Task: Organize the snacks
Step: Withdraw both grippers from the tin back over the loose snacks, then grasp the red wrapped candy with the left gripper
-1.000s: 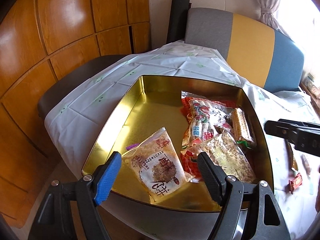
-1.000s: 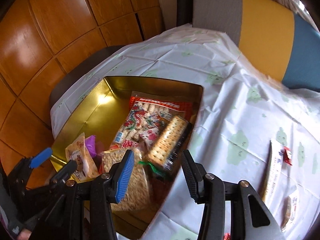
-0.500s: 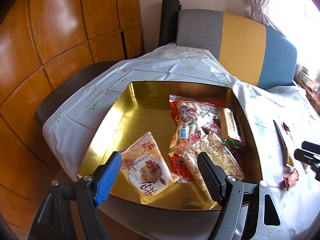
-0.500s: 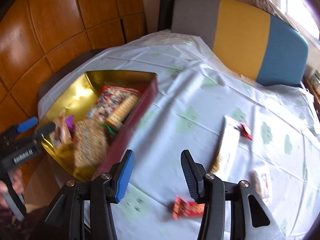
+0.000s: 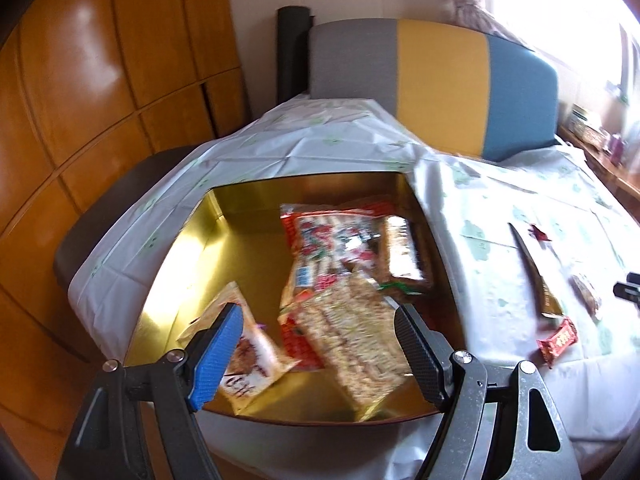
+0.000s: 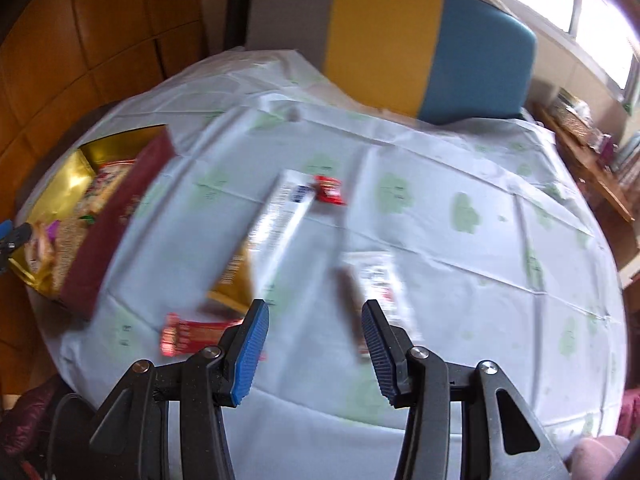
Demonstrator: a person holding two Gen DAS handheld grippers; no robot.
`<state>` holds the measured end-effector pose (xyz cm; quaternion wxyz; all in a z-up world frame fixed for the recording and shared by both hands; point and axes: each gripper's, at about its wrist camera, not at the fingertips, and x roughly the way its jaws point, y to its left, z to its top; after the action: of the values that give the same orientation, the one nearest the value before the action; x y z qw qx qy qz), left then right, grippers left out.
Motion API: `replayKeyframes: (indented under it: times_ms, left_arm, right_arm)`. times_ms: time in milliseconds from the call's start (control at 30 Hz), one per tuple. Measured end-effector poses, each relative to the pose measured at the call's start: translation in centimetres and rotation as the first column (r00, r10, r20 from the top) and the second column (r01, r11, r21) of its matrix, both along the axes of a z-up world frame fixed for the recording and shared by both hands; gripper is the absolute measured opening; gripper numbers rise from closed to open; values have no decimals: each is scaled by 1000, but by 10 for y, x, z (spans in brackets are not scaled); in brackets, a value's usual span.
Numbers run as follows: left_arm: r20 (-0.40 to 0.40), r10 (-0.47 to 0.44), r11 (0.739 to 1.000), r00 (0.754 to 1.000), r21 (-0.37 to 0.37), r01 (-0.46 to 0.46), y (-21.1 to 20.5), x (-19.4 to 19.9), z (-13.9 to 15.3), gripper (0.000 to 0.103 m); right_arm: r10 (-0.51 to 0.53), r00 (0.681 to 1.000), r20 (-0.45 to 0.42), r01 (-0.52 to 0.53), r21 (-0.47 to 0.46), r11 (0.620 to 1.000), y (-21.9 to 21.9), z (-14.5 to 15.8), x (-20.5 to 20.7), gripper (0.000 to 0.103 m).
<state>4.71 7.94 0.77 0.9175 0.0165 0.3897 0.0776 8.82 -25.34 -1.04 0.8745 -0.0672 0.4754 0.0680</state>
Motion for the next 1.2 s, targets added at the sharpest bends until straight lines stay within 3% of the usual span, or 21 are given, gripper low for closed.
replayKeyframes:
  times_ms: [100, 200, 300, 500, 833, 1200]
  left_arm:
    - [-5, -46, 999, 999, 3, 46, -16, 3, 2, 79]
    - [-11, -106, 994, 994, 8, 106, -36, 5, 3, 79]
    - [-18, -171, 985, 985, 5, 171, -58, 7, 3, 79]
    - [-30, -321, 947, 947, 25, 321, -106, 10, 2, 78]
    - [-128, -544, 834, 829, 28, 551, -168, 7, -27, 71]
    - [-166, -599, 792, 783, 17, 610, -189, 15, -40, 68]
  right_arm:
    - [-110, 994, -3, 110, -45, 993, -35, -8, 6, 49]
    - [-258, 964, -66, 257, -19, 966, -69, -22, 13, 49]
    - [-329, 936, -126, 334, 25, 942, -88, -31, 18, 49]
    - [-339, 933, -120, 344, 21, 939, -89, -28, 15, 49]
    - [-351, 930, -115, 356, 26, 934, -93, -26, 18, 49]
    - [-367, 924, -105, 373, 41, 927, -97, -23, 18, 49]
